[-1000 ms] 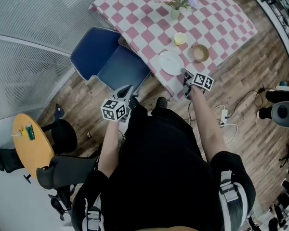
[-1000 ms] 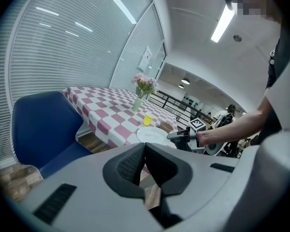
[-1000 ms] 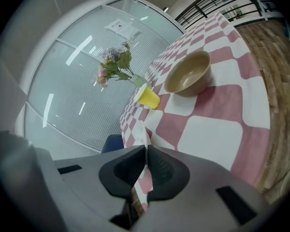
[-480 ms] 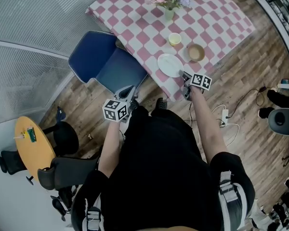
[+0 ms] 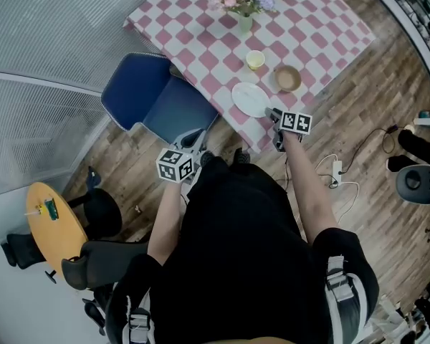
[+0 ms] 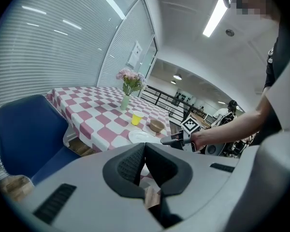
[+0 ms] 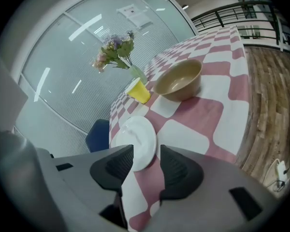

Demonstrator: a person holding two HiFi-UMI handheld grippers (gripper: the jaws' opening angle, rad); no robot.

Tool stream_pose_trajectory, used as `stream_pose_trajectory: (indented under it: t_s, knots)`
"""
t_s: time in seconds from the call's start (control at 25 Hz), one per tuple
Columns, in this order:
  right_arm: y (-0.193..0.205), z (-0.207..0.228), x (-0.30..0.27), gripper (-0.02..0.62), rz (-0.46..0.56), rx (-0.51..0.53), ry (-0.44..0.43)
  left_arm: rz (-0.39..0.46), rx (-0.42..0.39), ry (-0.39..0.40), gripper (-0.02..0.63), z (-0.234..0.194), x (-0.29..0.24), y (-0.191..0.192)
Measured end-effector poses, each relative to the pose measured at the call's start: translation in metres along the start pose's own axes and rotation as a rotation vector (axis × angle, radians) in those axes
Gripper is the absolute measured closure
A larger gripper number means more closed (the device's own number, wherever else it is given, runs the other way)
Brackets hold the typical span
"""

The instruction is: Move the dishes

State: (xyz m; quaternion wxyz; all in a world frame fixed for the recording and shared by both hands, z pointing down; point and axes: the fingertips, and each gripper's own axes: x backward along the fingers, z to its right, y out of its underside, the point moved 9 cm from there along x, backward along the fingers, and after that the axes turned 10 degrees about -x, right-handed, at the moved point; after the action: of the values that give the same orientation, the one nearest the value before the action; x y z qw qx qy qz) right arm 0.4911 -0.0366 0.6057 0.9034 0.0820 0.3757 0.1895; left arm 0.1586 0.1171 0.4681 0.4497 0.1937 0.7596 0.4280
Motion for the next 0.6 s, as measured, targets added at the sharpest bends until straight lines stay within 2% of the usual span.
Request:
stream_pose_trajectory:
  t_s: [0.12, 0.2, 0.32, 0.48, 0.6]
  knots:
    - [0.0, -0.005, 0.009, 0.454, 0.022, 0.087, -0.013, -0.004, -0.009, 0.028, 0.584, -0.008, -0.005, -0.002]
    - [0.006, -0.013, 0.016, 0.517, 0.002, 0.238, -0.016, -0.009, -0.015, 0.055, 0.584, -0.014, -0.01, -0.003]
    - [0.023, -0.026, 0.025, 0.578, -0.043, 0.457, -0.012, -0.017, -0.035, 0.106, 0.584, -0.022, -0.02, -0.01]
    - [0.038, -0.046, 0.04, 0.578, -0.006, 0.551, -0.019, -0.027, -0.069, 0.173, 0.584, -0.034, -0.029, -0.025]
    - [0.039, -0.062, 0.055, 0.579, 0.116, 0.585, -0.026, -0.031, -0.1, 0.222, 0.584, -0.042, -0.037, -0.036]
